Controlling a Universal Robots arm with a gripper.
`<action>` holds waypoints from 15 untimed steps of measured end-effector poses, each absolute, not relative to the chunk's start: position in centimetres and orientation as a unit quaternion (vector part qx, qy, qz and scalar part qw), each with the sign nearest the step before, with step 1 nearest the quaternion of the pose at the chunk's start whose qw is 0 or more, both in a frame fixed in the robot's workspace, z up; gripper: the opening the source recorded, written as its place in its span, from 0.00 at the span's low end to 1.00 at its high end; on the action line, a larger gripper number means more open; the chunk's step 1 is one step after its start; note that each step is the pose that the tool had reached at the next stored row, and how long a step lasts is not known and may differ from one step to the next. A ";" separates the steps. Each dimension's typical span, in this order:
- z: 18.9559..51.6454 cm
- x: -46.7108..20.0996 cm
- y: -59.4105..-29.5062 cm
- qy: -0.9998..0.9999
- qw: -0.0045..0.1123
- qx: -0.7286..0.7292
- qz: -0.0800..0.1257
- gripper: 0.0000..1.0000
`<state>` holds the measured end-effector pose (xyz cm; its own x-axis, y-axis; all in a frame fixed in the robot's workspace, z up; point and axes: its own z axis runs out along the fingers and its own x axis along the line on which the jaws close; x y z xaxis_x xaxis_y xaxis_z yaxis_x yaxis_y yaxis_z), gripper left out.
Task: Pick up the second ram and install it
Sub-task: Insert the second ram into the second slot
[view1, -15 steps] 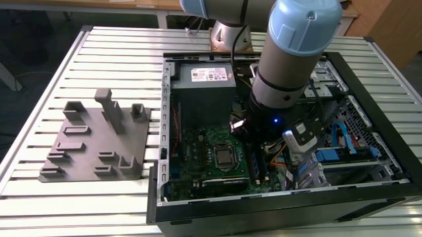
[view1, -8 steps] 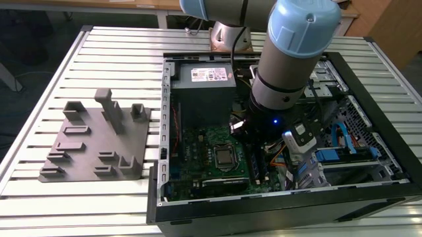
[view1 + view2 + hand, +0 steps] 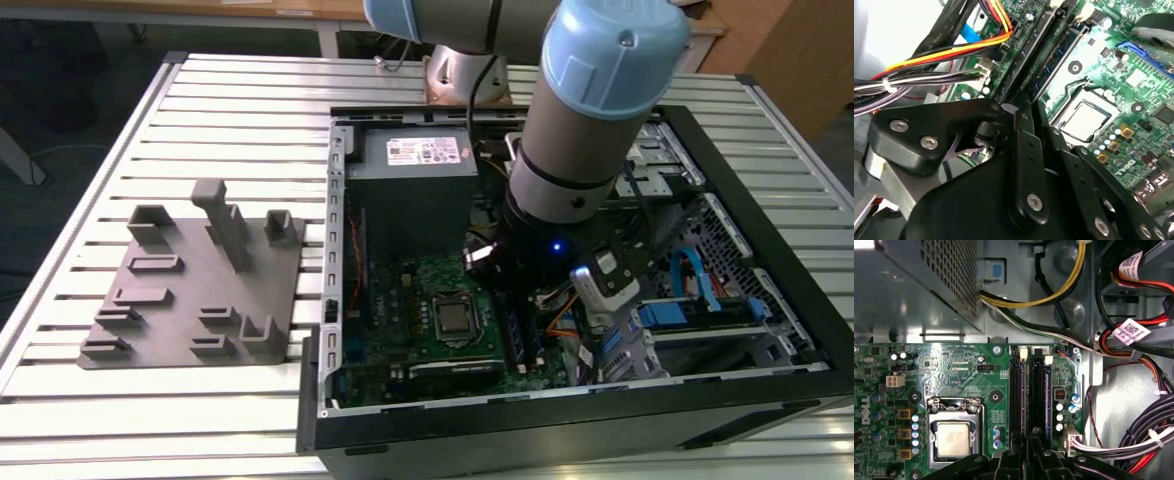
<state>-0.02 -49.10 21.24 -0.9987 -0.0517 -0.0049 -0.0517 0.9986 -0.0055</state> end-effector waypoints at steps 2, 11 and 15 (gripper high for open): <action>21.8 0.0 -49.1 1.000 0.003 -0.026 -0.003 0.21; 24.9 0.0 -48.8 1.000 0.005 -0.026 -0.003 0.11; 25.1 0.0 -48.8 1.000 0.005 -0.026 -0.002 0.11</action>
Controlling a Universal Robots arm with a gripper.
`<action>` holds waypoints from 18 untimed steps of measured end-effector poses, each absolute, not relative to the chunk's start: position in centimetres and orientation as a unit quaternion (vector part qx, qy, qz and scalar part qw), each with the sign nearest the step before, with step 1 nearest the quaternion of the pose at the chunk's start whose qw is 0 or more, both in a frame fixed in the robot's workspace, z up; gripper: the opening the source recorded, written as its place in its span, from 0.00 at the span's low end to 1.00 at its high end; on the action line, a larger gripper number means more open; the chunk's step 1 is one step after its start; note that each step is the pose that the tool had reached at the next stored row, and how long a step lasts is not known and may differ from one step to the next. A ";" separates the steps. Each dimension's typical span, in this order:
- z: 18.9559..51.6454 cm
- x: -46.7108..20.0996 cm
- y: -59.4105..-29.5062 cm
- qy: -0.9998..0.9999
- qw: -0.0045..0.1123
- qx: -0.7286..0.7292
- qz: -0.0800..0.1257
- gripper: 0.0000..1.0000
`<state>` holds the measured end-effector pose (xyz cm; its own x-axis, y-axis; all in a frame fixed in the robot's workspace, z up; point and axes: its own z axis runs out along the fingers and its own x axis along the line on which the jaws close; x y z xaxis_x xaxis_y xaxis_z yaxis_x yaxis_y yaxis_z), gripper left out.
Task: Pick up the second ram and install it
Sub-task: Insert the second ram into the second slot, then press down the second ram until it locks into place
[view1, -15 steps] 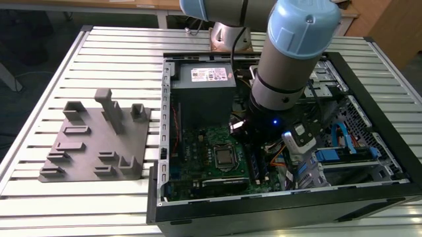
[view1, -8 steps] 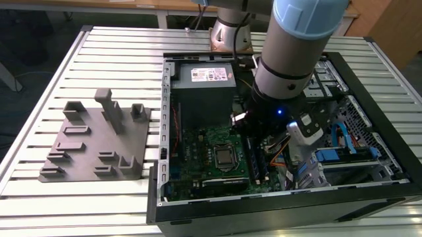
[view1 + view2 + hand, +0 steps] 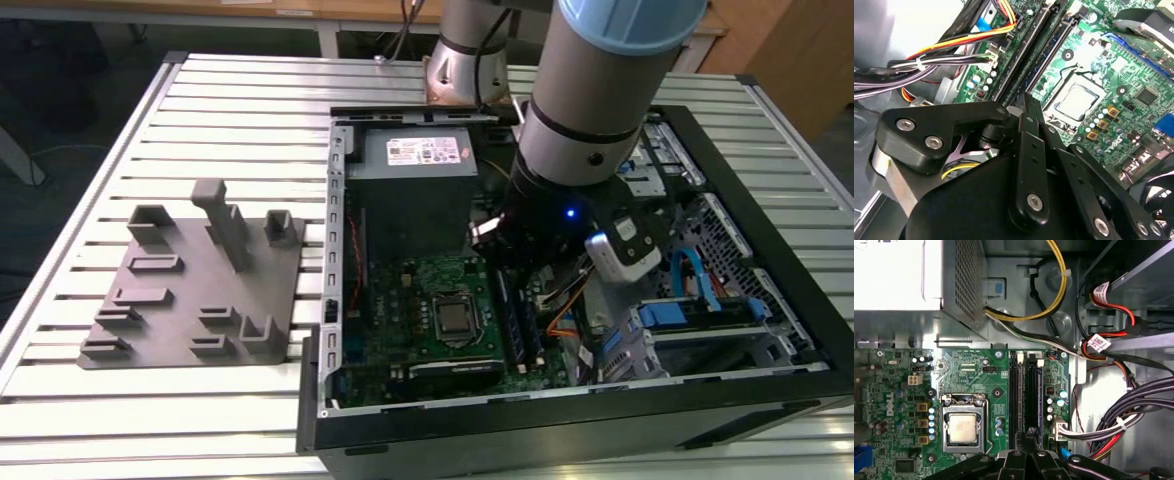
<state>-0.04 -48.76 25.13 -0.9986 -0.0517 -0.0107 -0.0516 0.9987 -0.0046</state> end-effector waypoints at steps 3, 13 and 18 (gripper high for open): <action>25.1 0.0 -48.8 1.000 0.005 -0.026 -0.002 0.11; 23.8 0.0 -47.0 1.000 0.005 -0.026 -0.001 0.11; 22.9 -0.1 -45.9 1.000 0.005 -0.026 -0.001 0.11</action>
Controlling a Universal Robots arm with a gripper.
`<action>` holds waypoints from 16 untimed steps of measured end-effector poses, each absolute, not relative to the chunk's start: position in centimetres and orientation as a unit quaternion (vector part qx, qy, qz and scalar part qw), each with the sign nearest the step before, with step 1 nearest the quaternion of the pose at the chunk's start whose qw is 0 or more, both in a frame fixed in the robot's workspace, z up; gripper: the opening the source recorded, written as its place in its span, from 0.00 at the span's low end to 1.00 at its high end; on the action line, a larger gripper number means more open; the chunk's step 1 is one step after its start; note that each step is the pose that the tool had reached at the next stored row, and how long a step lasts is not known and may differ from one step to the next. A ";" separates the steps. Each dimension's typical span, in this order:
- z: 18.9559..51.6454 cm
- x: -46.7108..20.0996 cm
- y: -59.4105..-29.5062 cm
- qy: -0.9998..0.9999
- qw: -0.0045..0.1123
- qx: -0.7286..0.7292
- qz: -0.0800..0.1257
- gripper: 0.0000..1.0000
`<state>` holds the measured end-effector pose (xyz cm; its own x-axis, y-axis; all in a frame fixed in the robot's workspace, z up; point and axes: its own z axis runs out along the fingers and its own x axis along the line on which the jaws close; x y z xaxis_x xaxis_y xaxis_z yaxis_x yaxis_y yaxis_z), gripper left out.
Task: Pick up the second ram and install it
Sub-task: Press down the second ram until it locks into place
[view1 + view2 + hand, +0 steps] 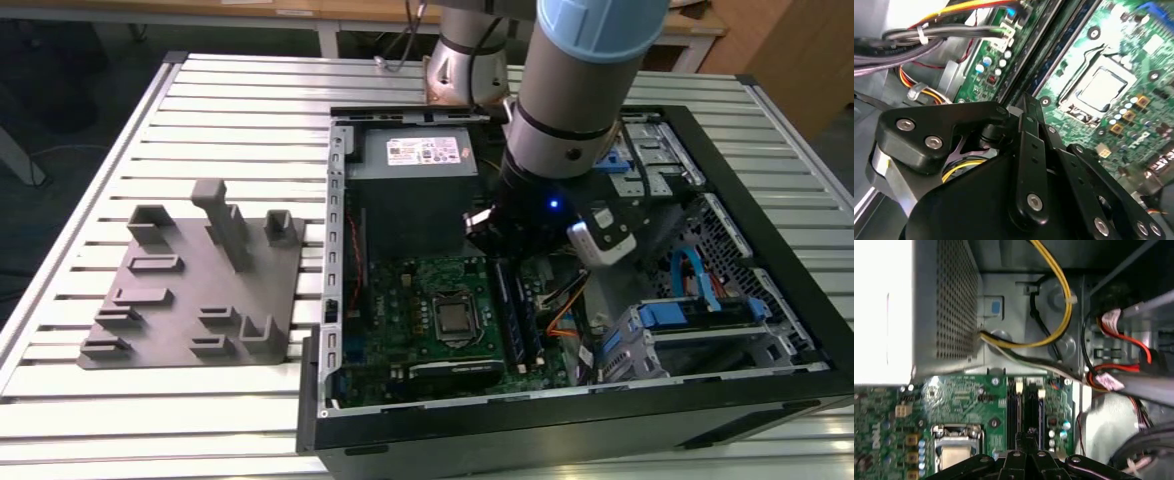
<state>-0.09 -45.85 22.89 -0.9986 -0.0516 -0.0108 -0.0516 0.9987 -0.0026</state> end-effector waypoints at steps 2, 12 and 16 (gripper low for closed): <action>22.5 -0.3 -45.6 1.000 0.005 -0.026 -0.001 0.11; 21.8 -0.5 -45.5 1.000 0.006 -0.026 -0.003 0.11; 22.5 -0.5 -45.9 1.000 0.006 -0.026 -0.007 0.11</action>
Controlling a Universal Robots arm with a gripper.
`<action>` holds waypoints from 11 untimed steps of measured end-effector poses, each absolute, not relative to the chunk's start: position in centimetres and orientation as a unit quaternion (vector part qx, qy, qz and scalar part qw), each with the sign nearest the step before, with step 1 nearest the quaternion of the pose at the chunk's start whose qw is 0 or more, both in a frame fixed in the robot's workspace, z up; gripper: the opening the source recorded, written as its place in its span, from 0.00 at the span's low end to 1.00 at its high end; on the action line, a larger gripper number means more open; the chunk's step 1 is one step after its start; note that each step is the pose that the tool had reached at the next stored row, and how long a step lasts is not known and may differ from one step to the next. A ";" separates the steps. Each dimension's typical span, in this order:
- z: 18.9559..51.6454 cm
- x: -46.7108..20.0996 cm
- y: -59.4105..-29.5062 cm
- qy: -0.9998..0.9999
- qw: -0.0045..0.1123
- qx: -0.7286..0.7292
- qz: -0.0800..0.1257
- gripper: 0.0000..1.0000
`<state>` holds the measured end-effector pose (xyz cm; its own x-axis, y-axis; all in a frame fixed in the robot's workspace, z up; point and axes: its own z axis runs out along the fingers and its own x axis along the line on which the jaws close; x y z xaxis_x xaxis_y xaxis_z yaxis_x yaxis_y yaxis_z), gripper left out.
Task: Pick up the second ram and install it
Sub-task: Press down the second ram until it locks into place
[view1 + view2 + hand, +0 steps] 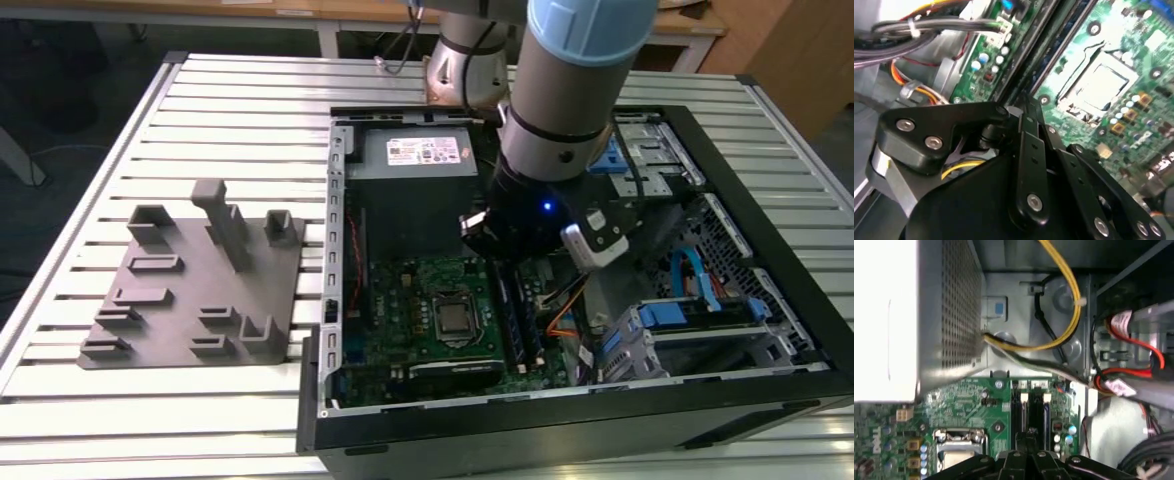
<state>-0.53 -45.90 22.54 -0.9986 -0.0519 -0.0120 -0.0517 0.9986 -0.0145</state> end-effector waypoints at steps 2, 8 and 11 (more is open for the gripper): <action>22.6 -0.5 -46.5 1.000 0.006 -0.026 -0.012 0.11; 22.5 -0.5 -48.3 0.999 0.006 -0.026 -0.022 0.11; 22.4 -0.5 -49.4 0.999 0.006 -0.026 -0.025 0.11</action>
